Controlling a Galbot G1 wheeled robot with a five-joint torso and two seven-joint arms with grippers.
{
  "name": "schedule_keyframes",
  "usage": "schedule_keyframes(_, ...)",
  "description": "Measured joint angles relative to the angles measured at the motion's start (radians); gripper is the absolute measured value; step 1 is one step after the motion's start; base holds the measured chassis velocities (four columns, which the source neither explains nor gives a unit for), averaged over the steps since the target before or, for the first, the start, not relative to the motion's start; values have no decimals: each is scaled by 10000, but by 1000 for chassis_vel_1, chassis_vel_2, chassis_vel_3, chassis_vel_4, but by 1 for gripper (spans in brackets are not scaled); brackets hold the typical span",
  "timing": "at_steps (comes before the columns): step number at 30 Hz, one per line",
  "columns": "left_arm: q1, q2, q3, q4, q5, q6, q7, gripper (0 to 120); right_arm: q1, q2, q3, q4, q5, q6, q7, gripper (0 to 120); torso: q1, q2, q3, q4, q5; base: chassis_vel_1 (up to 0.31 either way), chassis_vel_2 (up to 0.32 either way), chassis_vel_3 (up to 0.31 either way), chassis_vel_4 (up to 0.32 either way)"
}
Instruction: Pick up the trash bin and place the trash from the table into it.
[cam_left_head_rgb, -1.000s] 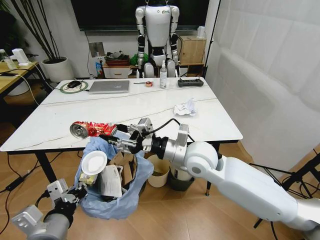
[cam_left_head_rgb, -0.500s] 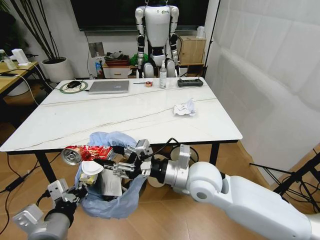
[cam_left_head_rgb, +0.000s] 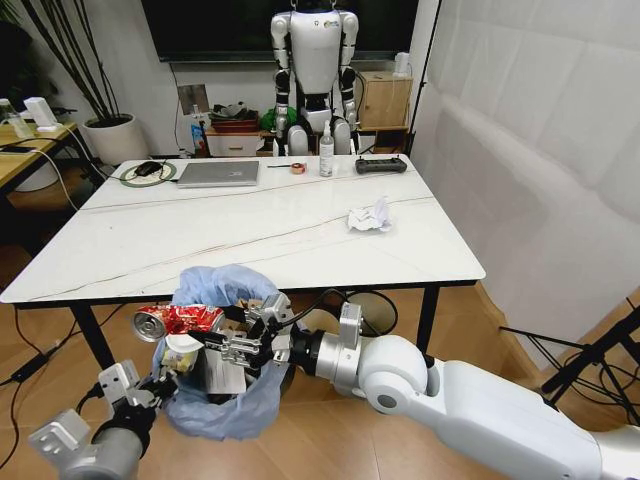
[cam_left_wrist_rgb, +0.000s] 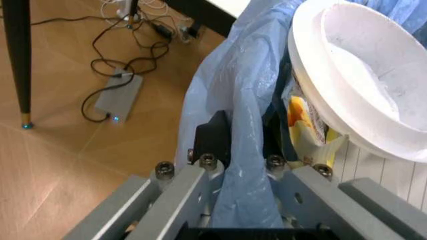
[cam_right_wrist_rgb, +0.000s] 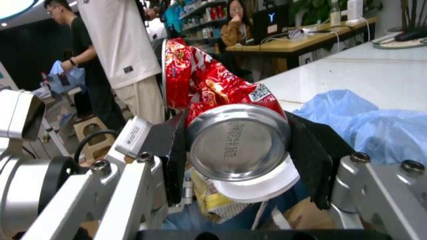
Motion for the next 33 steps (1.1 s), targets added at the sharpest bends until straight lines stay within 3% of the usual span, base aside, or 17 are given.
schedule_keyframes(10, -81, -18, 44, 158, -75, -4, -53, 1, 80, 499, -460, -536, -196, -26, 371, 47, 0, 0, 0, 2, 0, 0, 0, 0, 0)
schedule_keyframes(33, -213, 100, -126, 149, -191, -24, -196, 1, -135, 192, -375, -226, -438, 39, 356, 47, 1, 0, 0, -1, 1, 0, 0, 0, 0)
